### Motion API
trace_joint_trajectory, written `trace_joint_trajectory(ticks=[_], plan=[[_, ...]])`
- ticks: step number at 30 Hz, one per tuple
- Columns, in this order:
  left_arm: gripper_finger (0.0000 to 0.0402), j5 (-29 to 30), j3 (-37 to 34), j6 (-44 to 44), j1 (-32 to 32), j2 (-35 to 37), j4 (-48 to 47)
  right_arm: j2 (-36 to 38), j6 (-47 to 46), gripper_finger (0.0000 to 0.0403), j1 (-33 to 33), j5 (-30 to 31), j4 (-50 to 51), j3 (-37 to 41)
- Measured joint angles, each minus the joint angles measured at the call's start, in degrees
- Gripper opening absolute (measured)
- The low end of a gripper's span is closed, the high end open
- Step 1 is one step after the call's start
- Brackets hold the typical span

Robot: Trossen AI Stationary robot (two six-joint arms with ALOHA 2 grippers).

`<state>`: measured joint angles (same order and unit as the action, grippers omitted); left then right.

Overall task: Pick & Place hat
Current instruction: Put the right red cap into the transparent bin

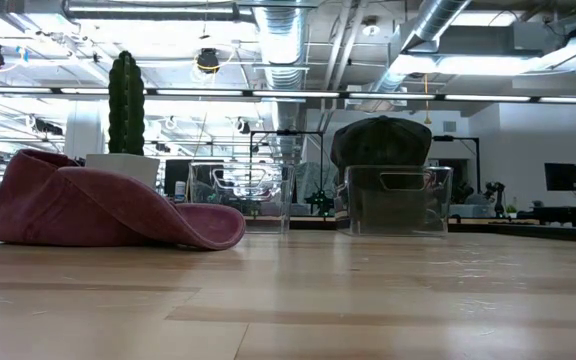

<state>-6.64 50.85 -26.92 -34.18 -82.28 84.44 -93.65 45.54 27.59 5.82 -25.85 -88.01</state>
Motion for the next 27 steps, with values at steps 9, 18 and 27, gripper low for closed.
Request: trace_joint_trajectory(ticks=[9,18,27], plan=[[0.0017,0.3,0.0,0.7,1.7,0.0,0.0,0.0,0.1,0.0088,-0.2,-2.9,-0.7,0.0],[0.0018,0.6,0.0,1.1,2.1,0.1,-0.1,0.0,-2.2,0.0007,-2.2,-4.0,0.5,0.0],[0.0044,0.8,0.1,5.1,2.9,0.6,-4.6,0.1,-2.6,0.0003,-0.9,-2.4,3.8,-1.6]])
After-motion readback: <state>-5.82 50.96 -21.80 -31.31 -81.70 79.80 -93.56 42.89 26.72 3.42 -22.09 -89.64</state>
